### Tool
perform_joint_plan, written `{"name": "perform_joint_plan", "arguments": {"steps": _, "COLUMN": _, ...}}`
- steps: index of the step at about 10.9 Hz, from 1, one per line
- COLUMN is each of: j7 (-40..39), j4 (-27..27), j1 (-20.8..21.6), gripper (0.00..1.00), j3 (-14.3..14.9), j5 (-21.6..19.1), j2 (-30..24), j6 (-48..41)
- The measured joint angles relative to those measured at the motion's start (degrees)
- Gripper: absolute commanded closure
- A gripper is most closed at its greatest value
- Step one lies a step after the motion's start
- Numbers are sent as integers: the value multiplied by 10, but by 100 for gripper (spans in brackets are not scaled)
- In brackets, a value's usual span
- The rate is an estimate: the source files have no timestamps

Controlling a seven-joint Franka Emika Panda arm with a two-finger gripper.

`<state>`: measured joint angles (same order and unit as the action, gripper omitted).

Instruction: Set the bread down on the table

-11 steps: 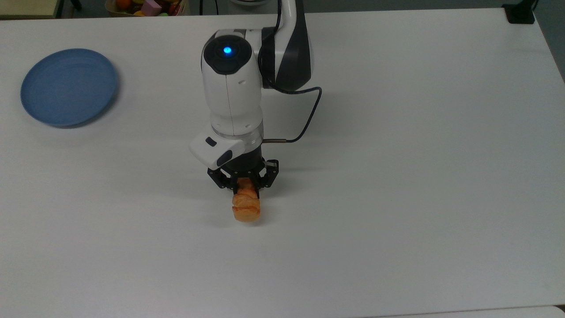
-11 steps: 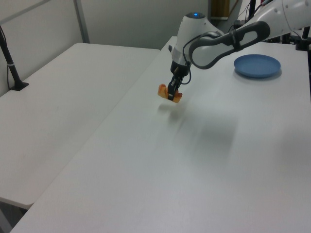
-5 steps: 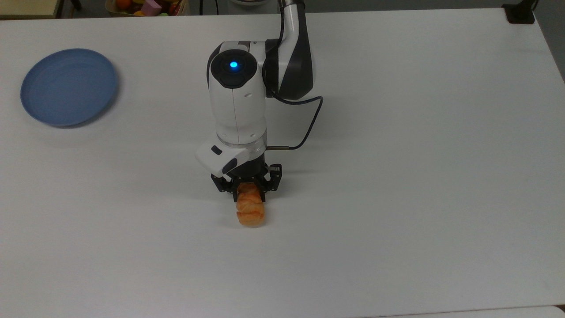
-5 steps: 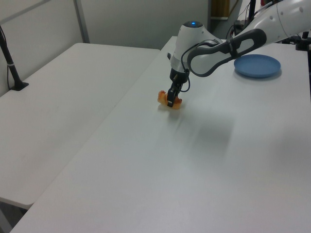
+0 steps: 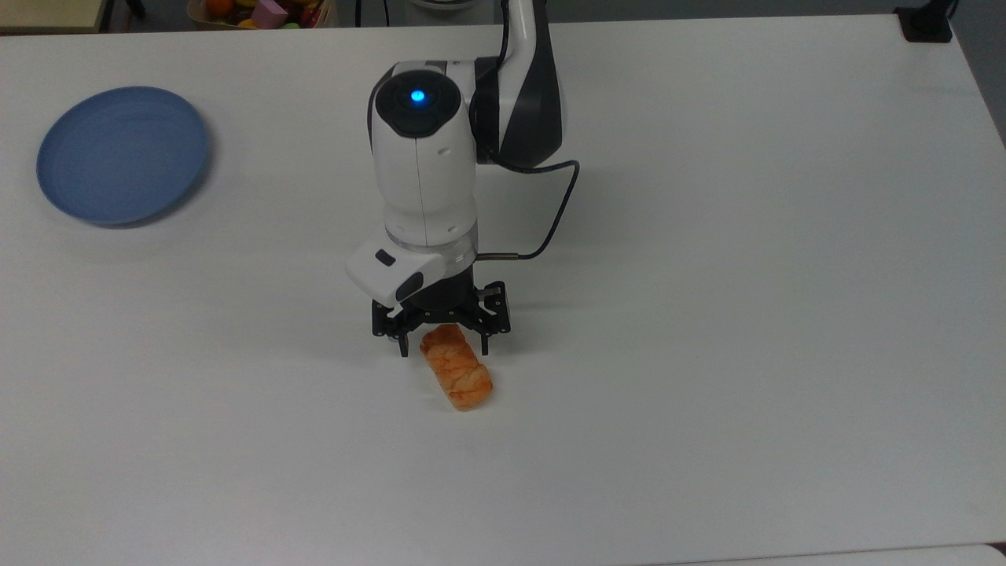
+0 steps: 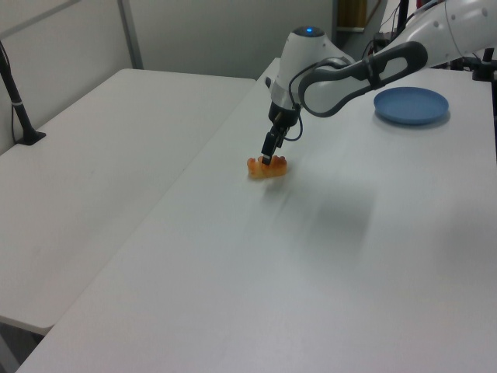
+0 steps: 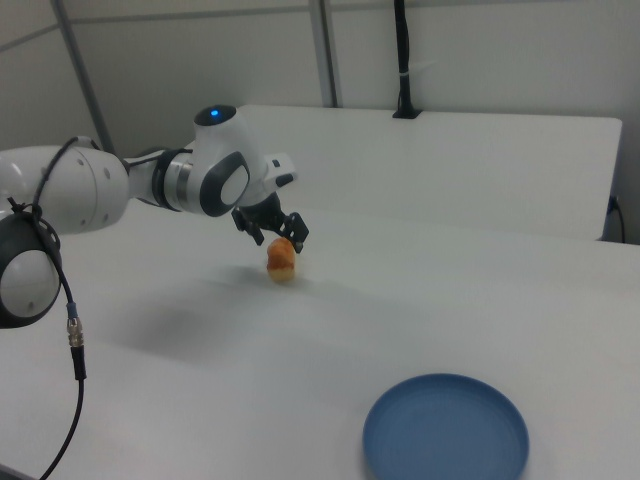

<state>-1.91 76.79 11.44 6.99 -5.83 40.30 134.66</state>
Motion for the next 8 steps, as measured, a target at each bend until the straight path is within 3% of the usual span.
{"name": "perform_joint_plan", "arguments": {"steps": 3, "j7": 3, "j4": 11, "j1": -9, "gripper": 0, "j3": 2, "j5": 0, "j2": -67, "j6": -54}}
{"name": "perform_joint_plan", "arguments": {"steps": 8, "j7": 3, "j4": 54, "j1": -48, "gripper": 0, "j3": 4, "j5": 0, "j2": -261, "j6": -295}}
